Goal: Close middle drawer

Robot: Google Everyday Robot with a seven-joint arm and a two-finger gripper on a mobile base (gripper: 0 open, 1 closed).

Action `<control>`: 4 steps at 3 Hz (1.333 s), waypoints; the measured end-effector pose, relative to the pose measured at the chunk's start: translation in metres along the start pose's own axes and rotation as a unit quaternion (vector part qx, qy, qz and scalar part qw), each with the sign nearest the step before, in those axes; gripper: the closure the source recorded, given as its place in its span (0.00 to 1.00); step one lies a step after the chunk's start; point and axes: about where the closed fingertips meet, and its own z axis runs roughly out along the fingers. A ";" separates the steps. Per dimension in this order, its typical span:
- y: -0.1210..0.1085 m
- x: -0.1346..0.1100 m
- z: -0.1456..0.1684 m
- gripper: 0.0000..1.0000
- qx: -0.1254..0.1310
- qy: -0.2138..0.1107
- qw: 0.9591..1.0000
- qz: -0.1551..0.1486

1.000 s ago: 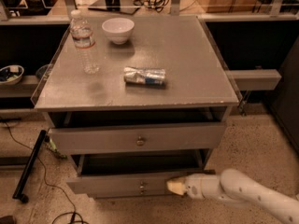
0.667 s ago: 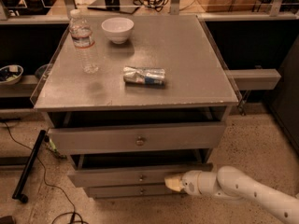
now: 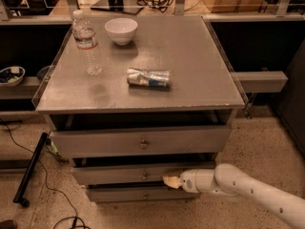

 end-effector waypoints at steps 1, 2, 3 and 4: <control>0.001 -0.014 0.011 1.00 0.002 -0.007 1.000 -0.009; 0.002 -0.023 0.018 1.00 0.000 -0.013 1.000 -0.017; 0.007 -0.023 0.022 1.00 -0.005 -0.015 1.000 -0.022; 0.009 -0.018 0.016 1.00 -0.004 -0.014 1.000 -0.017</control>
Offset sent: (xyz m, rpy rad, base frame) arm 0.0457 0.0348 0.0177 0.0159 -0.0975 0.0138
